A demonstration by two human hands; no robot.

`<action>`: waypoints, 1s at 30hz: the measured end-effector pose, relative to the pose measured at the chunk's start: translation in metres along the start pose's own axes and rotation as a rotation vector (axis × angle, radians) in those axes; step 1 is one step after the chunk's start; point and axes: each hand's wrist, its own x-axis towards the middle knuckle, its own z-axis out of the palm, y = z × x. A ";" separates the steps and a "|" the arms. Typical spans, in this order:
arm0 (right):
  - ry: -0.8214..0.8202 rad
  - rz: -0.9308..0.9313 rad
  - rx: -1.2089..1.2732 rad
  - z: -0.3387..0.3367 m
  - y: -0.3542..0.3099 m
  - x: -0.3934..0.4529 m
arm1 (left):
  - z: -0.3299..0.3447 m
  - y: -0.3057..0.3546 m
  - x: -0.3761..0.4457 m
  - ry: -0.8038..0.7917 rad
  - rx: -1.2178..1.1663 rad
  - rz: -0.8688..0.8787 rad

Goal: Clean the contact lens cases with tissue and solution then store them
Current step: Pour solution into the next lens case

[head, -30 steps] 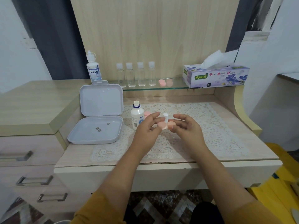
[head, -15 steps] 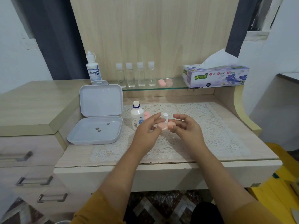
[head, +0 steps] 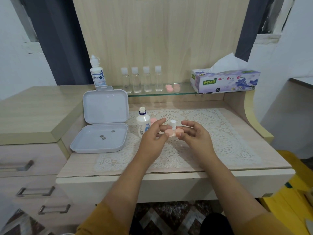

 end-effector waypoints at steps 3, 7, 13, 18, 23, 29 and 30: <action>-0.005 -0.003 0.006 0.000 0.000 0.000 | 0.000 0.000 0.000 0.014 0.025 0.018; -0.009 -0.003 0.004 0.000 0.001 0.000 | 0.001 -0.001 0.002 0.028 0.019 0.005; -0.012 -0.009 -0.007 0.000 0.003 0.001 | -0.001 -0.002 0.002 0.011 -0.015 -0.019; -0.012 -0.021 -0.013 0.000 0.004 0.002 | -0.002 -0.004 0.002 -0.009 -0.078 -0.028; -0.029 -0.031 -0.037 0.002 0.006 0.002 | 0.000 -0.003 0.002 0.055 -0.020 0.015; -0.031 -0.044 -0.182 0.003 0.010 0.003 | -0.001 -0.002 0.002 0.087 -0.021 0.011; -0.030 -0.048 -0.201 0.003 0.009 0.003 | -0.001 -0.002 0.002 0.087 -0.018 0.011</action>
